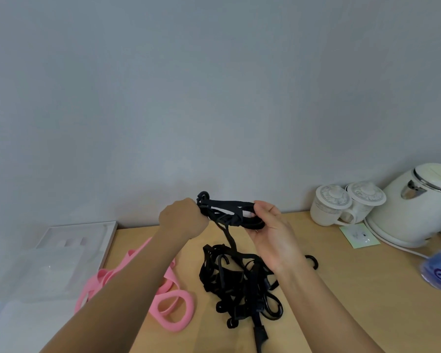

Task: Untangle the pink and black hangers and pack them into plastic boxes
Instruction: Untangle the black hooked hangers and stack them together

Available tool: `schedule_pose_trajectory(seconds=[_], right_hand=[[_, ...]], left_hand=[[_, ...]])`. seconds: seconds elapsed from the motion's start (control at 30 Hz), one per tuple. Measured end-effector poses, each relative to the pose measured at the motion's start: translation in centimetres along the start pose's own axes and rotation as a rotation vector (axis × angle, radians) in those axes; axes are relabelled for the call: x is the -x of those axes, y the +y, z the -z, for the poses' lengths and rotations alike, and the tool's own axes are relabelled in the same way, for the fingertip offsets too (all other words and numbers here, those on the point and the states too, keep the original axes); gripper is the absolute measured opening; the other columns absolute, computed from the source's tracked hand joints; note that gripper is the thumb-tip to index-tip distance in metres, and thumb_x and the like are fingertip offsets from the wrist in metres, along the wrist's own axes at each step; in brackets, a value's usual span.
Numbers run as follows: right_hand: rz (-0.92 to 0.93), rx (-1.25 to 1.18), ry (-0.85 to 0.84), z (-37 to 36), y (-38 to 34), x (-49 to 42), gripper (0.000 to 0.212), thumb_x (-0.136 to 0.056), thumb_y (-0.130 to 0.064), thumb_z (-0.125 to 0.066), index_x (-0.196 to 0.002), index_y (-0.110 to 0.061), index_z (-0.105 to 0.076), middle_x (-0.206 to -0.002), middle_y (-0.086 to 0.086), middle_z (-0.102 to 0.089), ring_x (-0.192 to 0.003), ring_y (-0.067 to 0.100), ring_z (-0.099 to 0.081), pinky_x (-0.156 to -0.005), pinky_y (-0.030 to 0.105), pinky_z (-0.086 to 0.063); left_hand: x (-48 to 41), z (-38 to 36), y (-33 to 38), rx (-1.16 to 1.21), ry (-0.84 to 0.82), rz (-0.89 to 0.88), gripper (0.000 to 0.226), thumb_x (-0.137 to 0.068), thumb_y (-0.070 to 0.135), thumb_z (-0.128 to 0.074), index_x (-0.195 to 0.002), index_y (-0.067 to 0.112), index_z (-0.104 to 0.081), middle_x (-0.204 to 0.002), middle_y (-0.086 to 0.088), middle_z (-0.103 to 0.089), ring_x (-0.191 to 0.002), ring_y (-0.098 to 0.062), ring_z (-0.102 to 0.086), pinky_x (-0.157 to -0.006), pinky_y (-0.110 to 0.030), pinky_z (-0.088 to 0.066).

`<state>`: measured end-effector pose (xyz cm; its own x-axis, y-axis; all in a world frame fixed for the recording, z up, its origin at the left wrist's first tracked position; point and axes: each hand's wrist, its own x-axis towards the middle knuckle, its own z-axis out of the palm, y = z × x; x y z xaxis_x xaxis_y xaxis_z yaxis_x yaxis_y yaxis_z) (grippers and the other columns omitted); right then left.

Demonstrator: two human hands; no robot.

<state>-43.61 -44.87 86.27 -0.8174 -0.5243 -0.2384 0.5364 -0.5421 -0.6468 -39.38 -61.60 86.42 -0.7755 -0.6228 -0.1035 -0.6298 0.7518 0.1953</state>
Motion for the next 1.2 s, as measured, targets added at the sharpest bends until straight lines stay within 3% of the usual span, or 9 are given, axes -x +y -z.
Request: schedule_pose_trajectory(seconds=[0.17,0.33,0.43,0.57,0.73,0.83,0.93,1.07,1.2], right_hand=[[-0.056,-0.059,-0.095,-0.6,-0.1,0.1,0.013,-0.097,-0.009,-0.041,-0.092,-0.011,-0.053,-0.053,0.0,-0.046,-0.053,0.012,-0.048,-0.078,0.031,-0.045],[-0.007,0.186,-0.139,0.0,-0.5,-0.2,0.032,-0.093,-0.001,-0.048,-0.118,-0.019,-0.055,-0.078,0.003,-0.064,-0.049,0.008,-0.043,-0.08,0.034,-0.044],[0.055,0.496,-0.104,0.0,-0.6,-0.3,0.051,-0.085,0.006,-0.057,-0.127,-0.022,-0.051,-0.095,-0.002,-0.062,-0.061,0.005,-0.05,-0.069,0.022,-0.044],[0.137,0.773,-0.067,0.0,-0.2,-0.6,0.056,-0.078,0.003,-0.068,-0.125,-0.025,-0.053,-0.1,-0.004,-0.06,-0.091,0.009,-0.059,-0.082,0.024,-0.051],[0.184,0.951,-0.107,-0.6,0.0,-0.2,0.048,-0.078,0.0,-0.068,-0.12,-0.022,-0.055,-0.084,-0.006,-0.054,-0.071,0.003,-0.051,-0.07,0.01,-0.046],[0.224,1.031,-0.094,-1.0,-0.2,-0.2,0.034,-0.083,-0.003,-0.063,-0.108,-0.023,-0.054,-0.08,-0.005,-0.053,-0.073,0.006,-0.051,-0.069,0.014,-0.046],[0.154,0.808,-0.028,-1.9,-1.1,-0.5,0.023,-0.086,-0.003,-0.057,-0.102,-0.019,-0.055,-0.085,0.001,-0.062,-0.072,0.01,-0.06,-0.068,0.019,-0.049],[-0.043,0.092,-0.162,-3.4,-2.6,-0.9,0.02,-0.09,0.005,-0.043,-0.098,-0.01,-0.054,-0.066,0.005,-0.06,-0.067,0.018,-0.062,-0.078,0.03,-0.049],[-0.126,0.113,-0.309,-3.2,-3.1,-0.7,0.023,-0.088,0.004,-0.038,-0.099,-0.012,-0.052,-0.05,-0.002,-0.041,-0.043,0.011,-0.038,-0.074,0.026,-0.043]], left_hand=[[0.0,-0.1,0.4,0.062,-0.096,0.018,0.021,-0.084,0.025,-0.047,-0.066,0.015,-0.044,-0.062,0.002,-0.053,-0.067,-0.021,-0.053,-0.061,-0.025,-0.038],[-0.4,0.0,0.0,0.173,-0.238,0.049,0.02,-0.078,0.02,-0.052,-0.062,0.013,-0.042,-0.055,0.001,-0.046,-0.054,-0.017,-0.041,-0.053,-0.023,-0.031],[-0.6,0.0,-0.1,0.163,-0.276,0.03,0.019,-0.077,0.019,-0.054,-0.063,0.012,-0.043,-0.055,0.0,-0.046,-0.054,-0.018,-0.041,-0.053,-0.023,-0.031],[-0.5,0.1,0.1,0.191,-0.307,0.017,0.019,-0.075,0.02,-0.058,-0.063,0.012,-0.045,-0.055,0.0,-0.047,-0.055,-0.019,-0.043,-0.054,-0.024,-0.032],[-0.7,0.4,-0.1,0.251,-0.308,0.042,0.024,-0.076,0.019,-0.059,-0.061,0.011,-0.042,-0.052,-0.001,-0.042,-0.051,-0.018,-0.037,-0.051,-0.025,-0.027],[-1.0,0.7,0.0,0.282,-0.295,0.05,0.027,-0.077,0.018,-0.059,-0.06,0.011,-0.039,-0.053,-0.001,-0.037,-0.051,-0.019,-0.033,-0.051,-0.026,-0.025],[-1.3,0.9,0.2,0.261,-0.259,0.038,0.025,-0.077,0.018,-0.057,-0.06,0.011,-0.04,-0.054,0.0,-0.039,-0.053,-0.018,-0.036,-0.052,-0.025,-0.026],[-1.3,0.8,1.1,0.223,-0.182,0.011,0.02,-0.078,0.018,-0.05,-0.062,0.013,-0.041,-0.057,0.0,-0.045,-0.054,-0.017,-0.041,-0.052,-0.024,-0.029],[-1.6,1.1,1.1,0.205,-0.119,0.005,0.015,-0.08,0.023,-0.052,-0.068,0.015,-0.049,-0.064,0.001,-0.054,-0.063,-0.018,-0.051,-0.054,-0.024,-0.034]])
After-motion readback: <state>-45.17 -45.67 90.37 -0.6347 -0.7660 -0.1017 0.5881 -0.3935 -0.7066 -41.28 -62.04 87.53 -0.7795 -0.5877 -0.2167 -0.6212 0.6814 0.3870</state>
